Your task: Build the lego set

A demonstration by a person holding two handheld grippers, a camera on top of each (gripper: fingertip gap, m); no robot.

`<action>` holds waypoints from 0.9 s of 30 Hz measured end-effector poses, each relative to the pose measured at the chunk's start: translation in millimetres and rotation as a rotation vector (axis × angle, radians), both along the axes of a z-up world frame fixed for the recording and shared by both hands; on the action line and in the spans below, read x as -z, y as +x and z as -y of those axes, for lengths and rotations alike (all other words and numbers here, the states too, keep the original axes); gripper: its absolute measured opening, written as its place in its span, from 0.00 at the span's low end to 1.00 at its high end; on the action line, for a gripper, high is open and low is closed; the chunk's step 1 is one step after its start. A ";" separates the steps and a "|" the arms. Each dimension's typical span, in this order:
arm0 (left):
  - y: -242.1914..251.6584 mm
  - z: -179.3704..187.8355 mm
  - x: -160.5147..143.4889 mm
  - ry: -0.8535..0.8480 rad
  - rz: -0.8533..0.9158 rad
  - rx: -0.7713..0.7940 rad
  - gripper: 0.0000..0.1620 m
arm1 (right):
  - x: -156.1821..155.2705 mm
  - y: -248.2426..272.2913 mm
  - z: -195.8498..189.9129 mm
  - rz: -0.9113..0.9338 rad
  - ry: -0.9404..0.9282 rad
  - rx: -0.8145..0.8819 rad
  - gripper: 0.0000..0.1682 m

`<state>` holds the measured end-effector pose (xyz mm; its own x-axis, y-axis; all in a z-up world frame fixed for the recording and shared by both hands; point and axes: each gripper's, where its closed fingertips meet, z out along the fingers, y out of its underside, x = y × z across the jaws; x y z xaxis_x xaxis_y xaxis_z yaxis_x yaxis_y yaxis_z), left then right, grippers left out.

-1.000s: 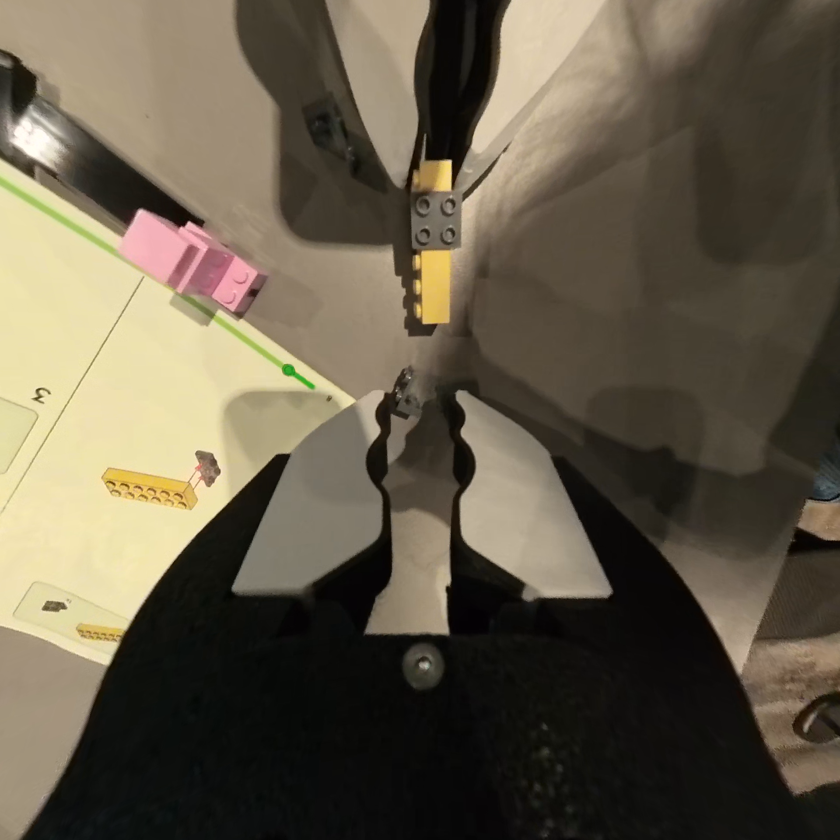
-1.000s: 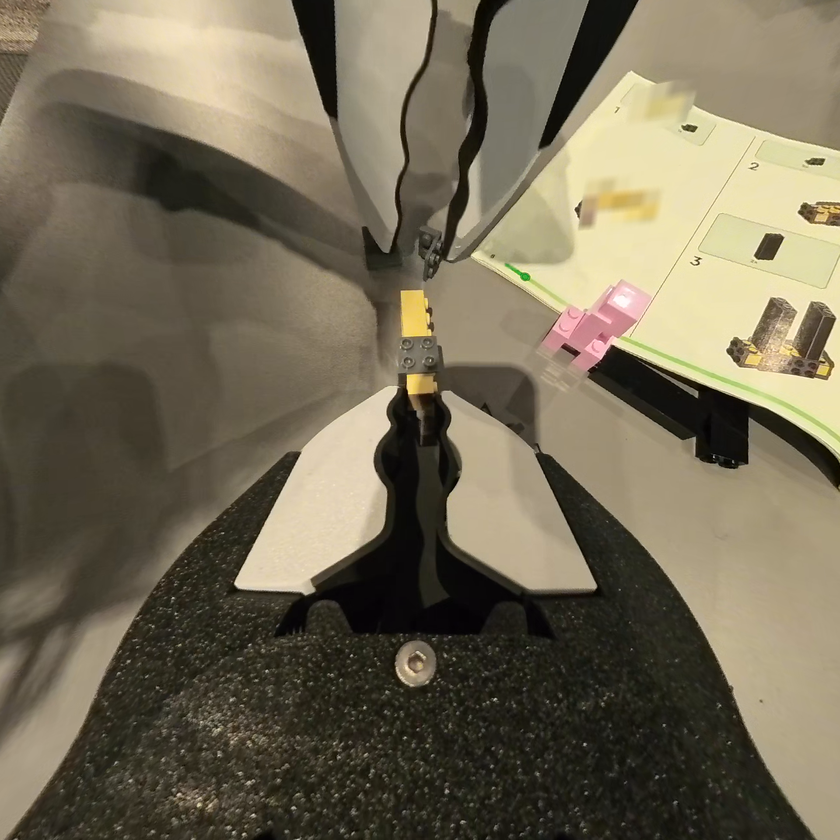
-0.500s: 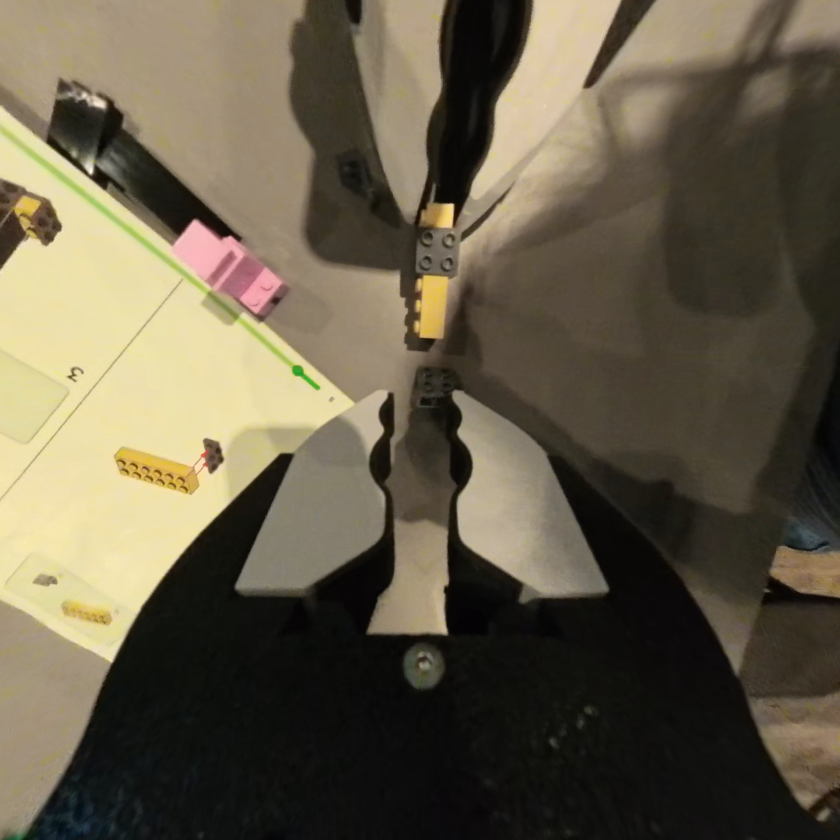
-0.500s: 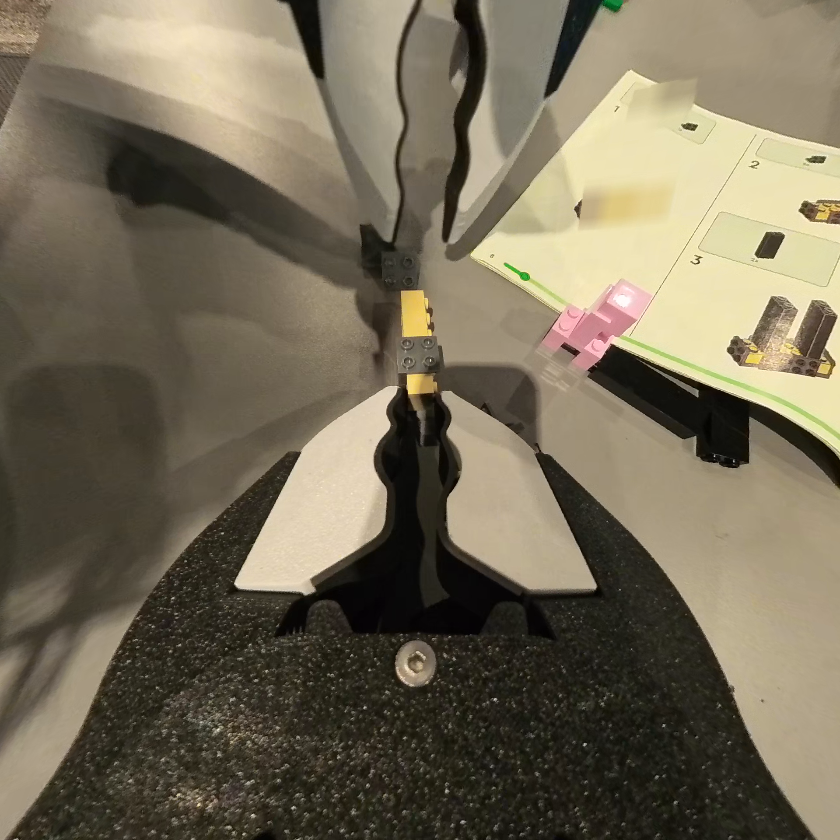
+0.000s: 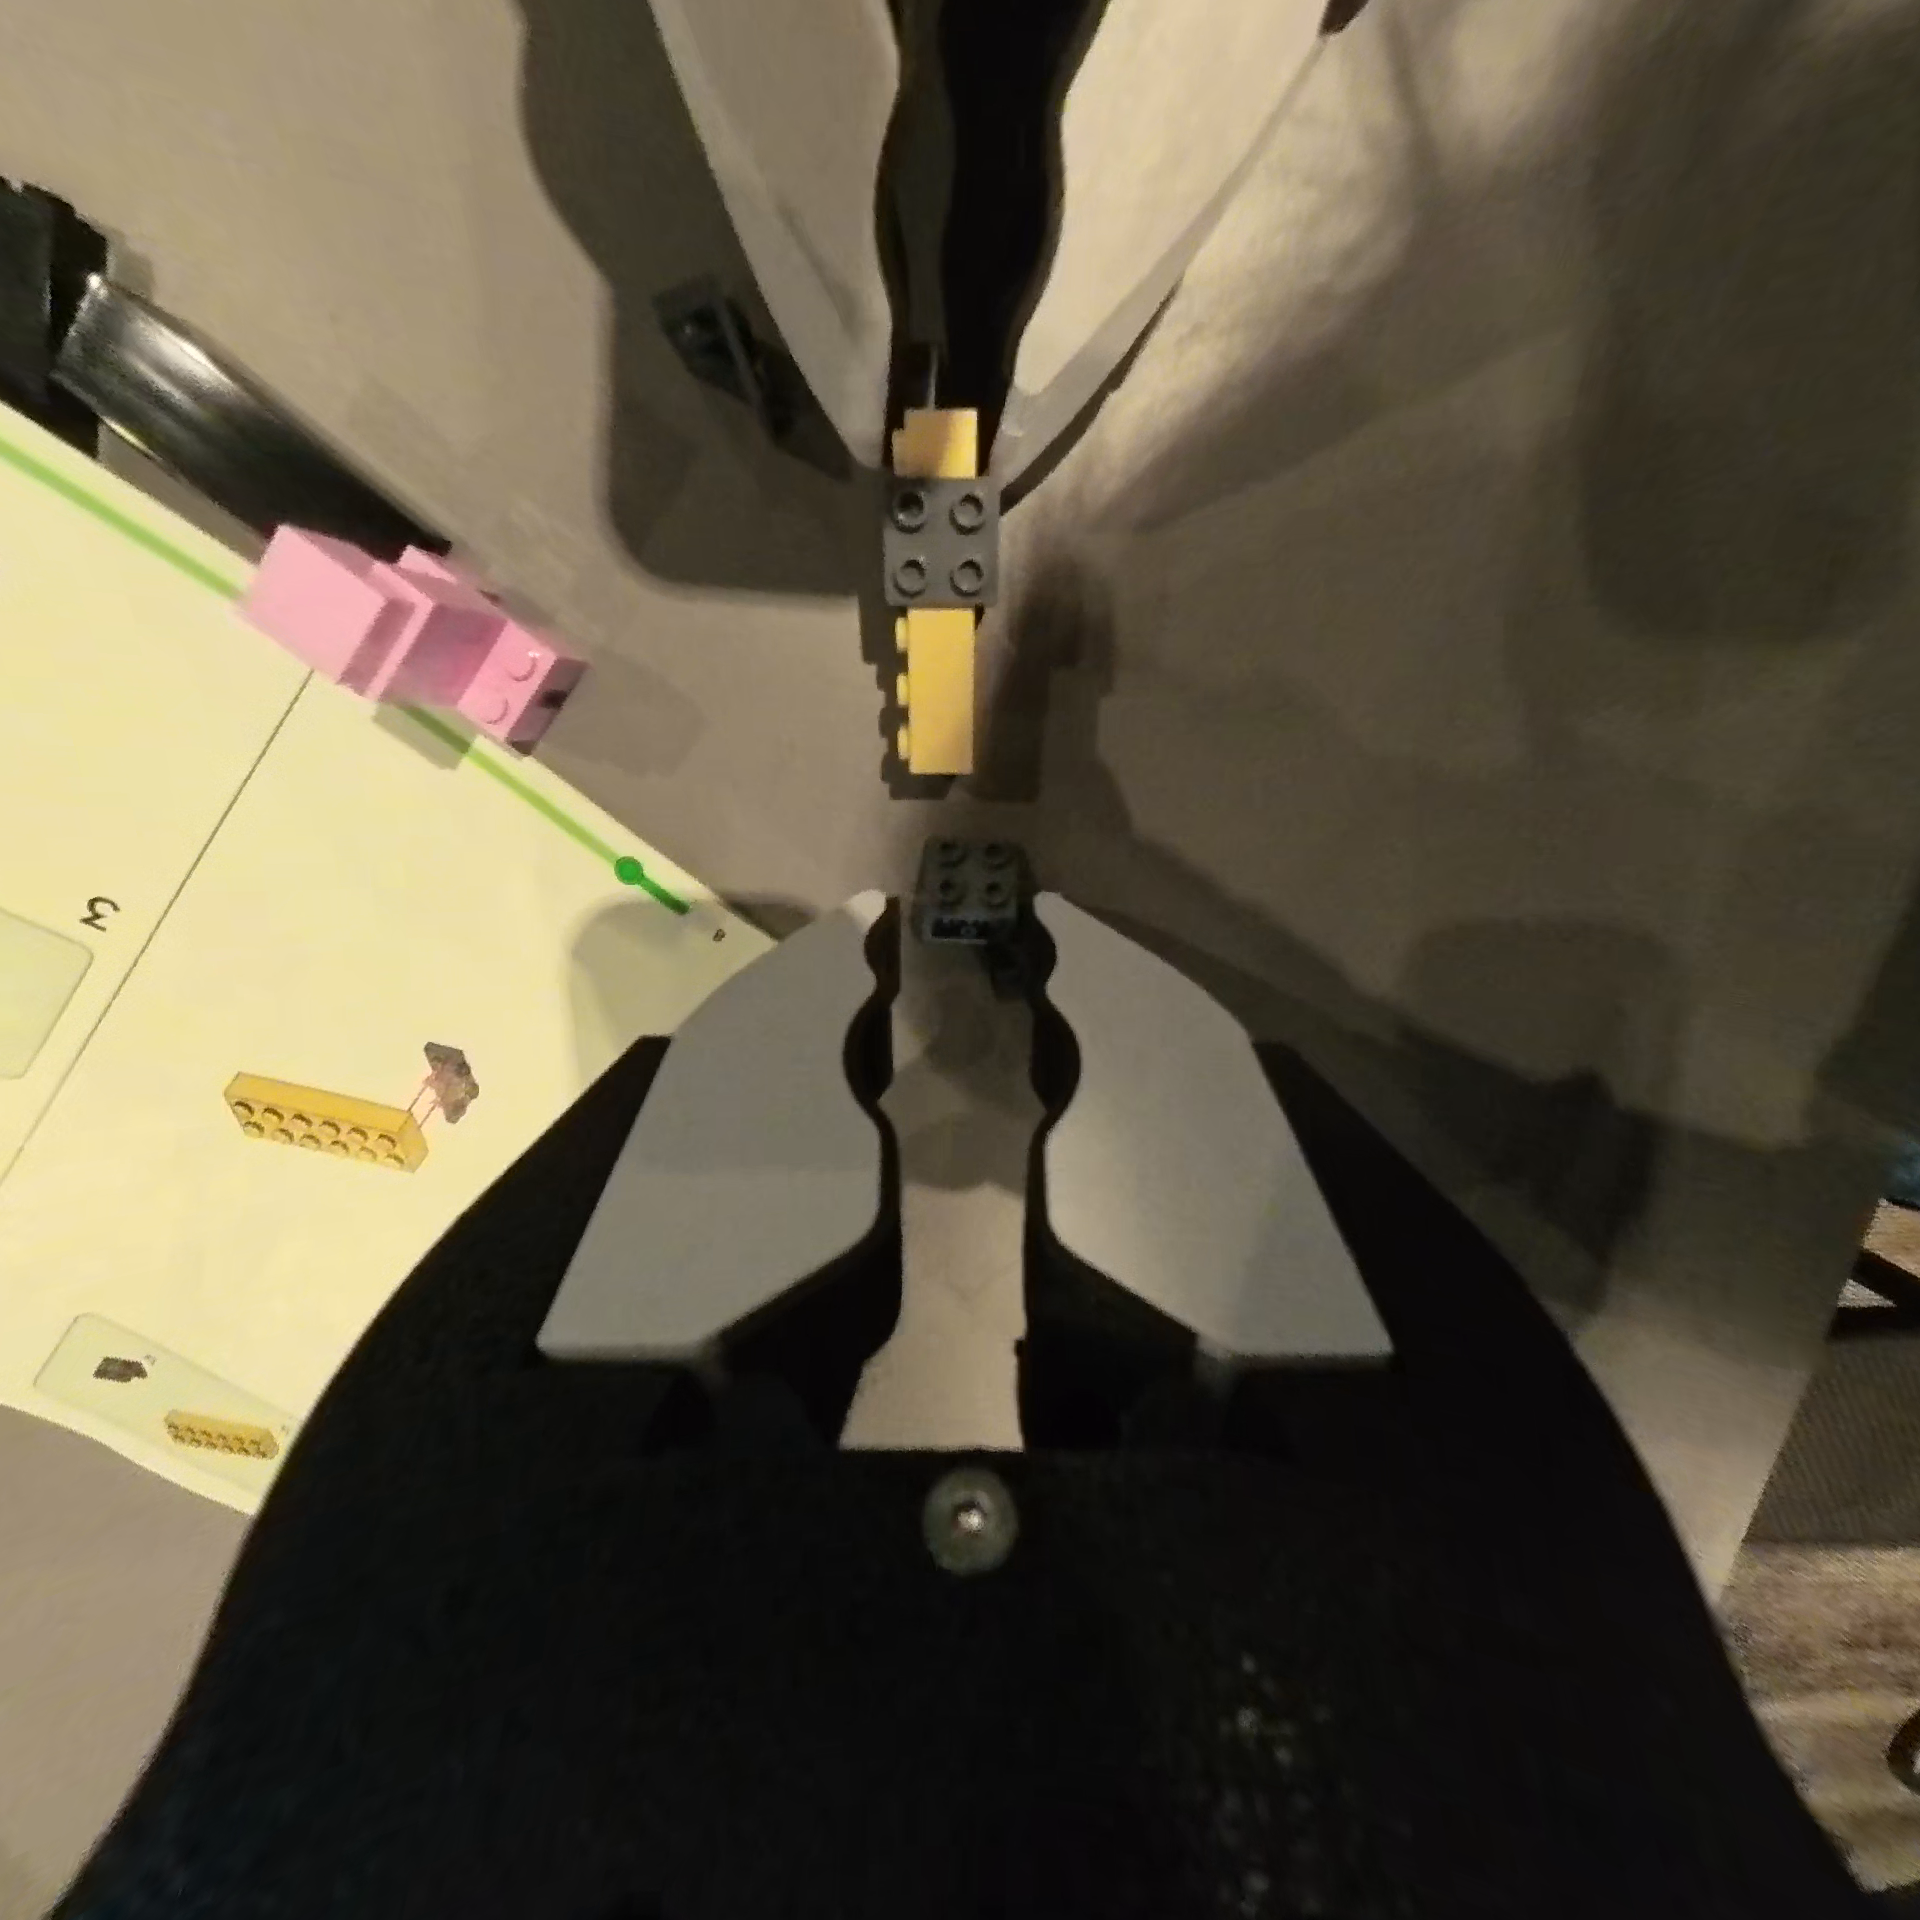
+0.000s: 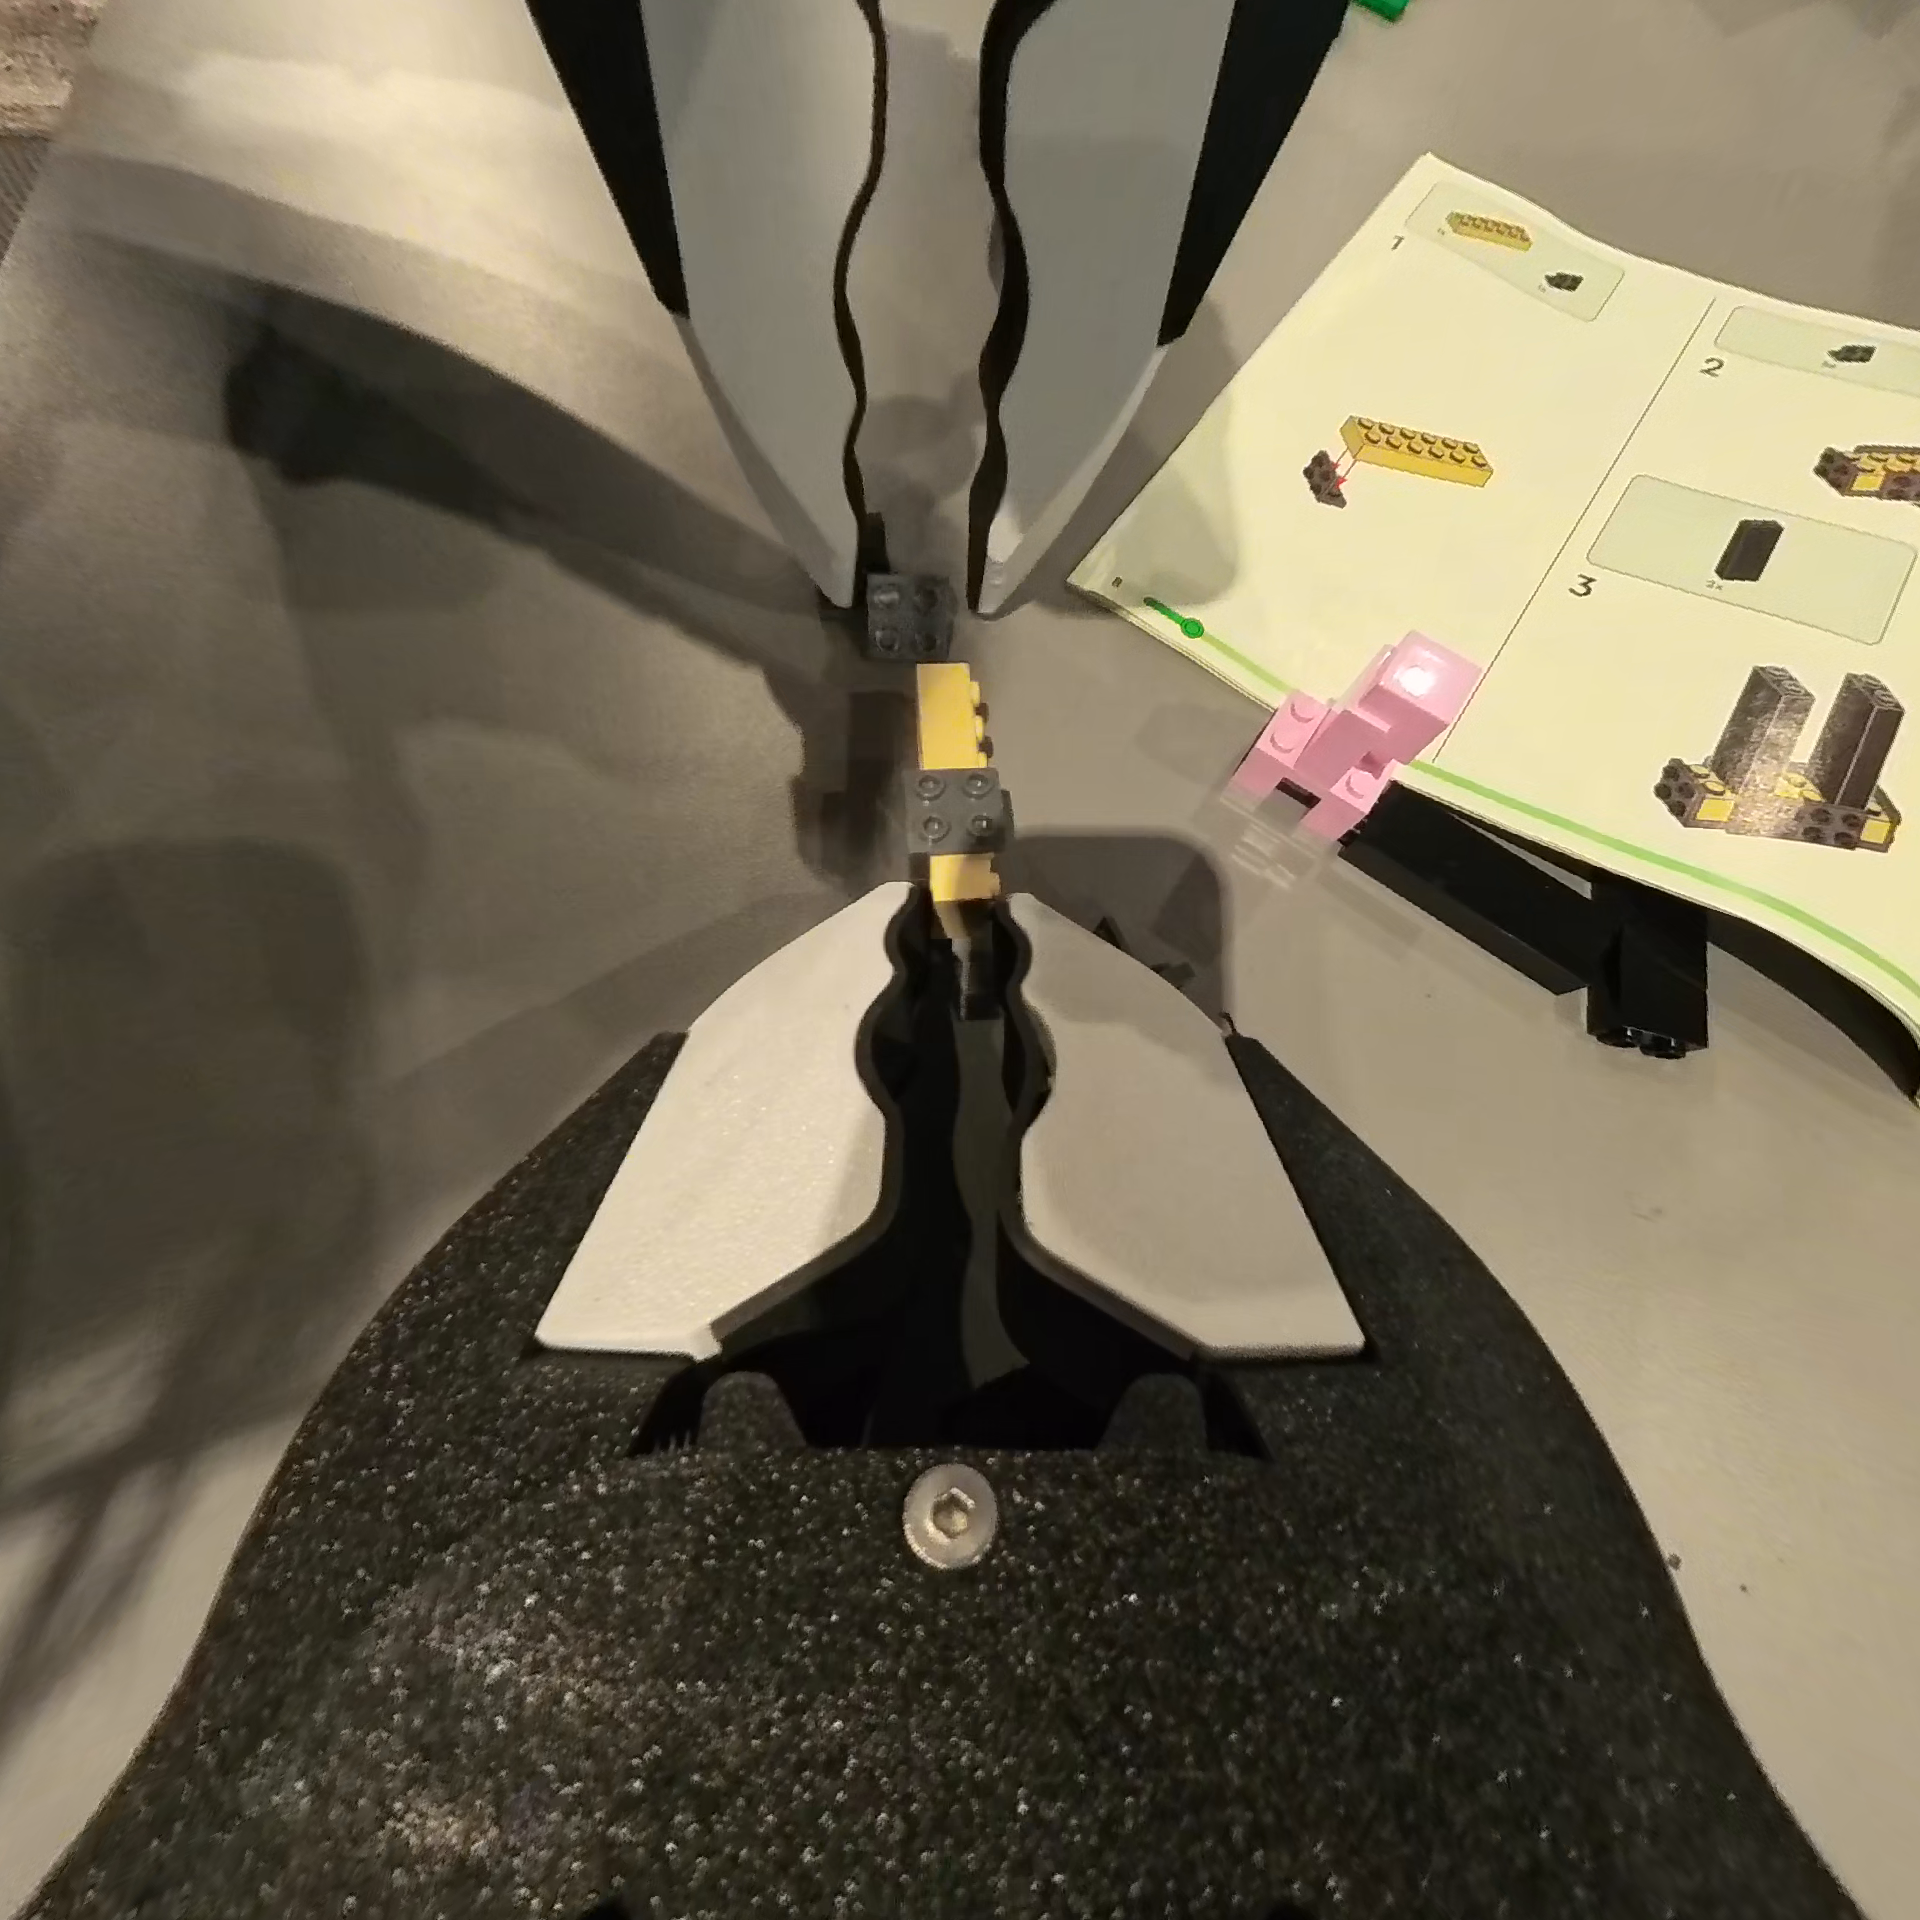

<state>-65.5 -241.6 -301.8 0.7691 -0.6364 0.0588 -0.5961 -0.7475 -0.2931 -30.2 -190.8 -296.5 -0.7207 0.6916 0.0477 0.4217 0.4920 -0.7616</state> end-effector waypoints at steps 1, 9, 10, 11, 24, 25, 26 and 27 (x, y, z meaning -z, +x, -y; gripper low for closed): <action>-0.3 0.2 0.1 0.001 -0.005 0.001 0.10 | -0.1 -0.1 -0.2 -0.002 0.001 0.003 0.07; -7.6 -7.8 -8.6 0.077 -0.035 -0.087 0.10 | -0.7 -2.5 -4.3 -0.018 0.015 0.071 0.07; -8.1 -9.3 -11.6 0.099 -0.033 -0.110 0.10 | -0.9 -2.7 -4.9 -0.024 0.019 0.081 0.07; -8.3 -11.1 -14.7 0.123 -0.031 -0.134 0.10 | -1.1 -2.9 -5.5 -0.028 0.022 0.089 0.07; 12.0 -21.1 -37.7 0.364 0.120 -0.438 0.10 | -0.1 3.9 -1.2 0.020 -0.021 0.064 0.12; 13.8 -22.6 -39.4 0.381 0.143 -0.463 0.10 | -0.4 7.5 3.3 0.029 -0.032 0.033 0.12; 15.5 -23.8 -40.4 0.396 0.164 -0.485 0.10 | -1.3 11.1 8.3 0.036 -0.048 0.003 0.11; 16.7 -24.7 -40.6 0.407 0.178 -0.503 0.10 | -2.7 13.0 11.2 0.036 -0.059 -0.012 0.11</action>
<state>-48.8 -216.9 -261.2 0.9786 -0.2014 0.0433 -0.1206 -0.7305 -0.6722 -17.3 -202.0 -293.8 -0.7294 0.6838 -0.0190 0.4434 0.4515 -0.7743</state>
